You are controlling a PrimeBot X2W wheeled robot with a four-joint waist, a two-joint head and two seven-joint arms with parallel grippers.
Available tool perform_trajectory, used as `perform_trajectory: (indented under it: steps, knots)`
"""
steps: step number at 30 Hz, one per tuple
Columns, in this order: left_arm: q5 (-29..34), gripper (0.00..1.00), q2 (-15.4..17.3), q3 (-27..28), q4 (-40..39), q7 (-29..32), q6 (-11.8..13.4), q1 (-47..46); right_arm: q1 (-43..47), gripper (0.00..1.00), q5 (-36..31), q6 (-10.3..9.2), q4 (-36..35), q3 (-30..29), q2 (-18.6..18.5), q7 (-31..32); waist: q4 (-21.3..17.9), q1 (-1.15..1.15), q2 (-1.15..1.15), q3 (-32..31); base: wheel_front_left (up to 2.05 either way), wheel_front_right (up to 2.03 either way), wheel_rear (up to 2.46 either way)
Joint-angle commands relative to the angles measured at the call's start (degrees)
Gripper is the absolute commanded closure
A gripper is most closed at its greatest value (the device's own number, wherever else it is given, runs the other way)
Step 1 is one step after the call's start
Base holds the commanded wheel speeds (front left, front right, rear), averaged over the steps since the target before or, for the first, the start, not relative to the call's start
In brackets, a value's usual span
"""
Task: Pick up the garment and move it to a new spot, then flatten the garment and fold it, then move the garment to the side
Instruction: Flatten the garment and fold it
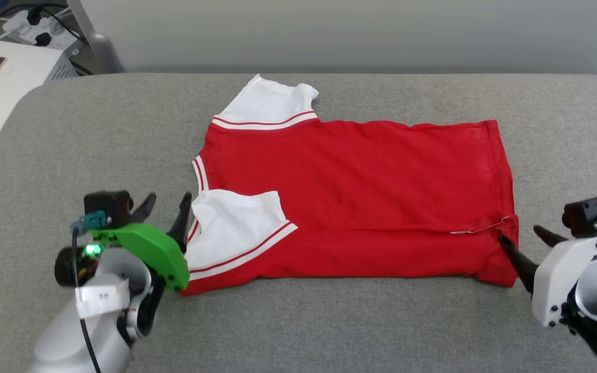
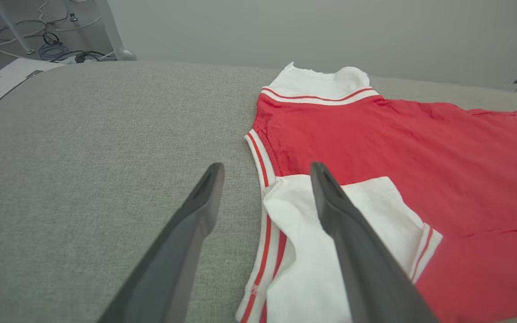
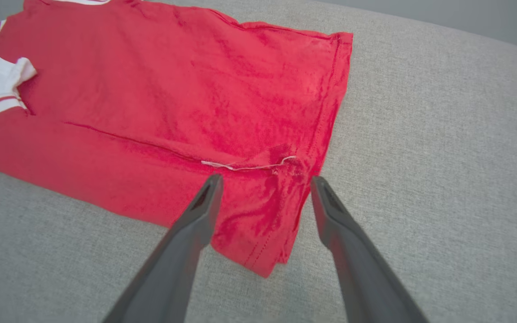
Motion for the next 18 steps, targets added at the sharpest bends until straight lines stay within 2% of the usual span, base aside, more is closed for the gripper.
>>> perform_trajectory:
  steps: [1, 7, 12, 18]
  knots:
    - [-1.3, 0.0, 0.2, 0.6, -2.0, 0.9, 1.7, 2.4, 1.8, 0.0, -1.0, -0.04, -1.4, -1.1, 0.8, 1.9, 0.1, 0.0, 0.0, -0.2, 0.0, 0.0, 0.0]
    - [-3.8, 0.0, 3.1, 0.2, -12.8, 9.2, 9.6, 10.7, 6.6, 0.0, -4.3, -0.04, -8.7, -6.6, 5.2, 9.8, -0.1, 0.0, 0.0, 1.3, 0.0, 0.0, 0.0]
    - [-3.3, 0.0, 6.3, -1.5, -18.4, 16.0, 14.1, 12.7, 8.4, 0.0, -6.8, -0.04, -13.6, -9.1, 7.9, 14.5, -0.5, 0.0, 0.0, 3.1, 0.0, 0.0, 0.0]
    - [-2.8, 0.0, 7.6, -2.5, -20.6, 19.8, 17.1, 12.8, 9.0, 0.0, -8.2, -0.04, -16.8, -9.7, 9.4, 16.5, -1.2, 0.0, 0.0, 4.7, 0.0, 0.0, 0.0]
